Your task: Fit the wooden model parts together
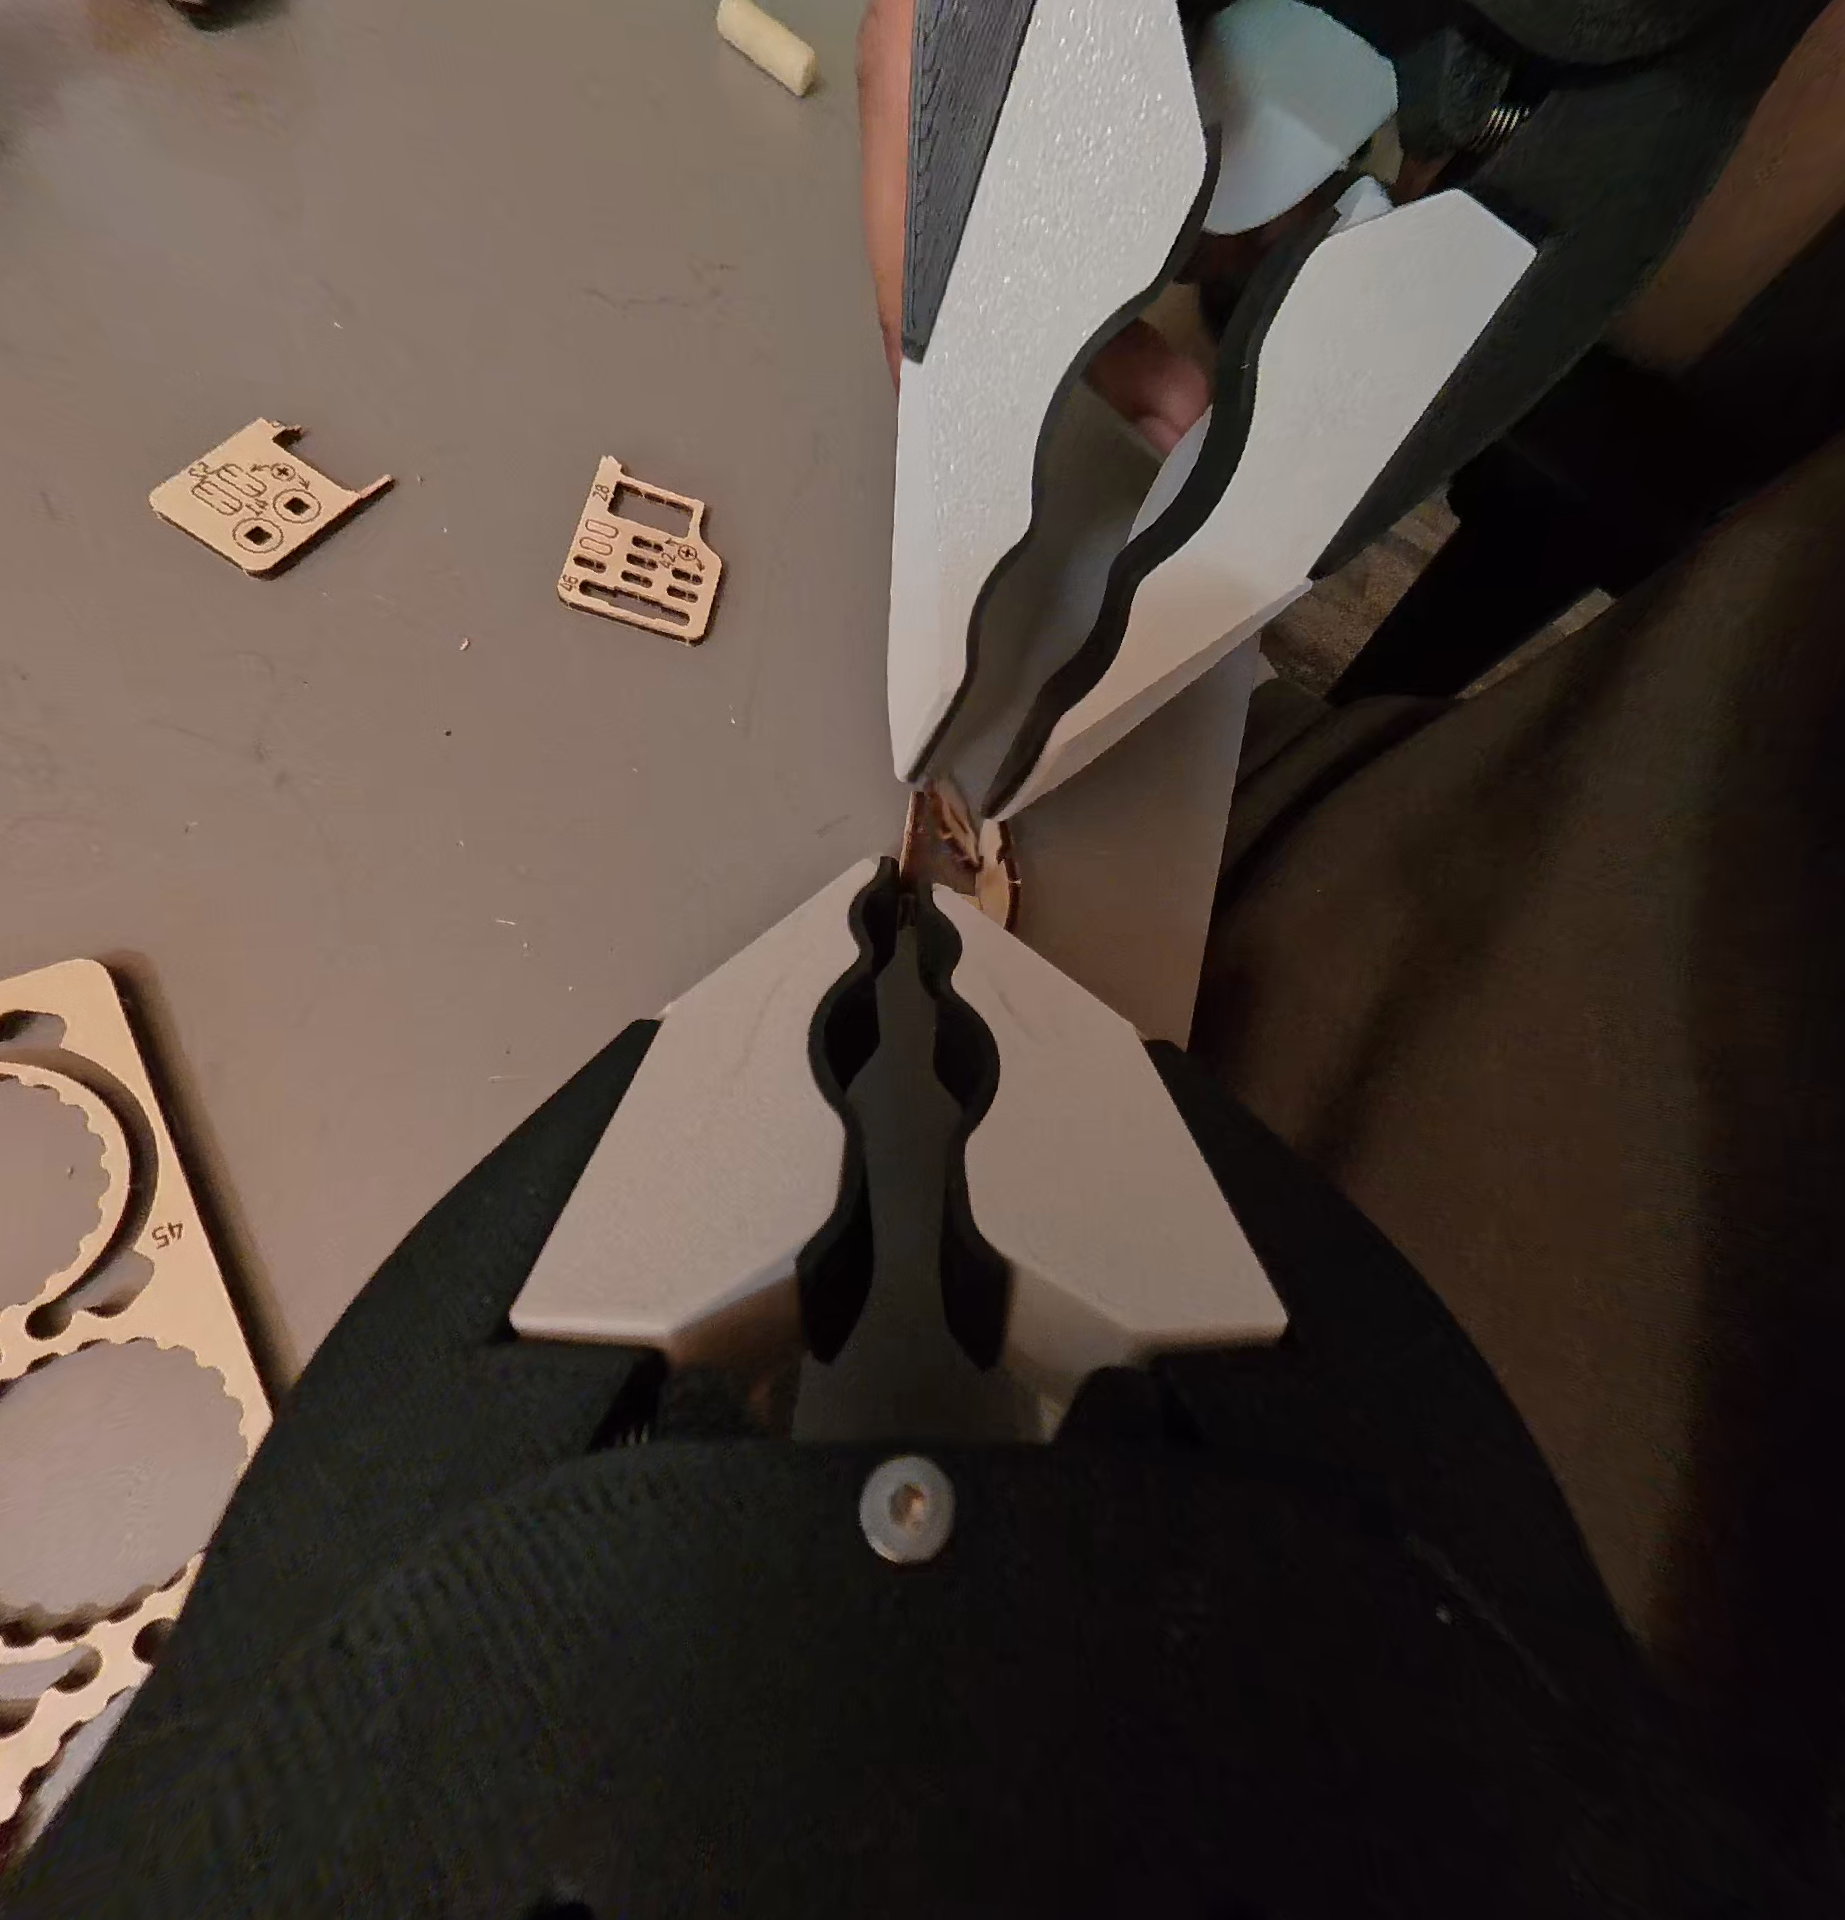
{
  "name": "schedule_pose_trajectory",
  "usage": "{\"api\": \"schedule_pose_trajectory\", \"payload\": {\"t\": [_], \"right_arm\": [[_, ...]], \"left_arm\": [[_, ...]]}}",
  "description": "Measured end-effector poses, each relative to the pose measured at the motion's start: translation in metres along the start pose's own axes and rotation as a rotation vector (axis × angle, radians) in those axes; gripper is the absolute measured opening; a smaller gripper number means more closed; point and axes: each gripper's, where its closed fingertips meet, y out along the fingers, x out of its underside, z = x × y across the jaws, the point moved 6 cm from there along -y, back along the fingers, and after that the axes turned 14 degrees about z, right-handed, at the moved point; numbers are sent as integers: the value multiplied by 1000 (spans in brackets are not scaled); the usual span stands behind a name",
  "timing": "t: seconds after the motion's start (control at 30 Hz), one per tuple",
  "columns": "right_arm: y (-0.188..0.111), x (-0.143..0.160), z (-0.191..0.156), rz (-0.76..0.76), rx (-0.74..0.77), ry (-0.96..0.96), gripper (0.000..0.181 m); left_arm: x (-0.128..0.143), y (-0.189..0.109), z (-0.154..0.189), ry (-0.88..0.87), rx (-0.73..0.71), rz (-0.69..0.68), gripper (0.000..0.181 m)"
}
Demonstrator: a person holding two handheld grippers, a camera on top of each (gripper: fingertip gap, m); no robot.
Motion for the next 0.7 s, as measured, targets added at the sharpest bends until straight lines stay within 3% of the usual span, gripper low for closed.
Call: {"api": "schedule_pose_trajectory", "payload": {"t": [0.33,0.7], "right_arm": [[-11,3,3,71,63,69,11],[1,19,4,97,32,170,12]], "left_arm": [[0,0,0,-1,-1,1,2],[0,0,0,3,-3,-2,2]]}}
